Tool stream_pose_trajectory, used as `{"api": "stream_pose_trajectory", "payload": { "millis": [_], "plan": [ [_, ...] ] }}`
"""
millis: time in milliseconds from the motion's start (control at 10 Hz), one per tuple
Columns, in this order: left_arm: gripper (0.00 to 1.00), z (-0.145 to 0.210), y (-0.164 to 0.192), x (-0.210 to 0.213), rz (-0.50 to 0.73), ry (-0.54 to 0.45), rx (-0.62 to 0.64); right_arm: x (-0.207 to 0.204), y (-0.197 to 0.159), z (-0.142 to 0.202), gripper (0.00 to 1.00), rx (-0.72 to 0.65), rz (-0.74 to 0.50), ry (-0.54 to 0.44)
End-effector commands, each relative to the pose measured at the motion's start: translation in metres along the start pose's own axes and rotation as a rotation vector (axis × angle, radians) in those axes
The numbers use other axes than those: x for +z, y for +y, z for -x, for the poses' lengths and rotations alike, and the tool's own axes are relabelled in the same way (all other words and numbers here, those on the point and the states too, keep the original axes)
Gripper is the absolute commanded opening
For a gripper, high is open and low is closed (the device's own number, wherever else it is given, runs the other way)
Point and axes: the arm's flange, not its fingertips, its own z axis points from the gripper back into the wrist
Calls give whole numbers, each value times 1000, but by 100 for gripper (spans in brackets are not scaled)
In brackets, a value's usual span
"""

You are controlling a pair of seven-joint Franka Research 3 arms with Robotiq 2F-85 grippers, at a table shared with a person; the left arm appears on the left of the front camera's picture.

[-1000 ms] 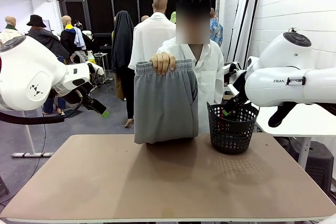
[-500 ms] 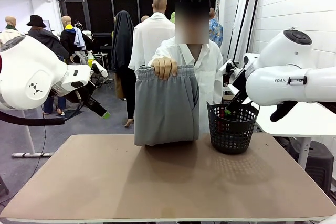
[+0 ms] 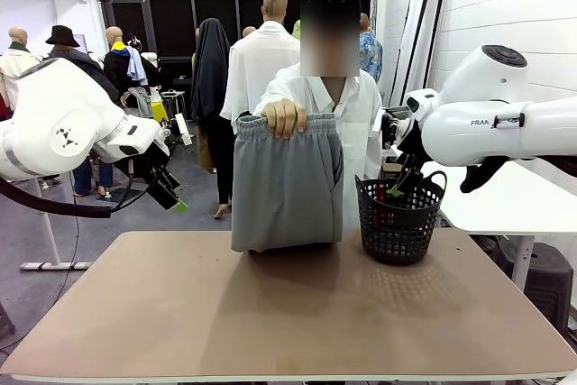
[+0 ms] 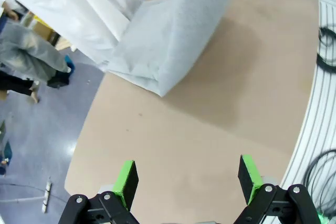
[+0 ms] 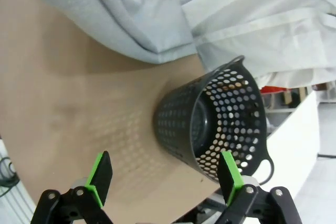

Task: Fold the training pants.
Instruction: Grab both ends of the Training pants handed by a person.

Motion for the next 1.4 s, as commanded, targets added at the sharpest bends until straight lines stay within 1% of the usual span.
{"api": "stream_pose_trajectory", "payload": {
  "millis": [0, 100, 400, 500, 600, 700, 800, 1000, 1100, 1300],
  "plan": [
    [100, -9, 6, 10, -76, 60, -9, 3, -5, -2, 100, -32, -43, 46],
    [100, 0, 0, 0, 0, 0, 0, 0, 0, 0, 100, 0, 0, 0],
    [100, 0, 0, 0, 0, 0, 0, 0, 0, 0, 100, 0, 0, 0],
    [100, -5, 1, 3, -6, 15, 4, 1, -1, -1, 100, 1, -10, 18],
    [100, -10, 7, -5, 66, 43, -102, -4, -10, 2, 100, 46, -2, 8],
    [100, -16, 10, -10, 74, 34, -175, -7, -16, 5, 100, 74, 4, -38],
    [100, -19, 19, -15, 81, 8, -210, -14, -21, 7, 100, 114, 8, -88],
    [100, -20, 31, -27, 140, -27, -294, -29, -28, 7, 100, 194, 18, -144],
    [100, -23, 34, -33, 151, -44, -322, -33, -30, 6, 100, 220, 10, -176],
    [100, -25, 42, -43, 124, -100, -342, -46, -37, 4, 100, 239, -20, -251]
  ]
}}
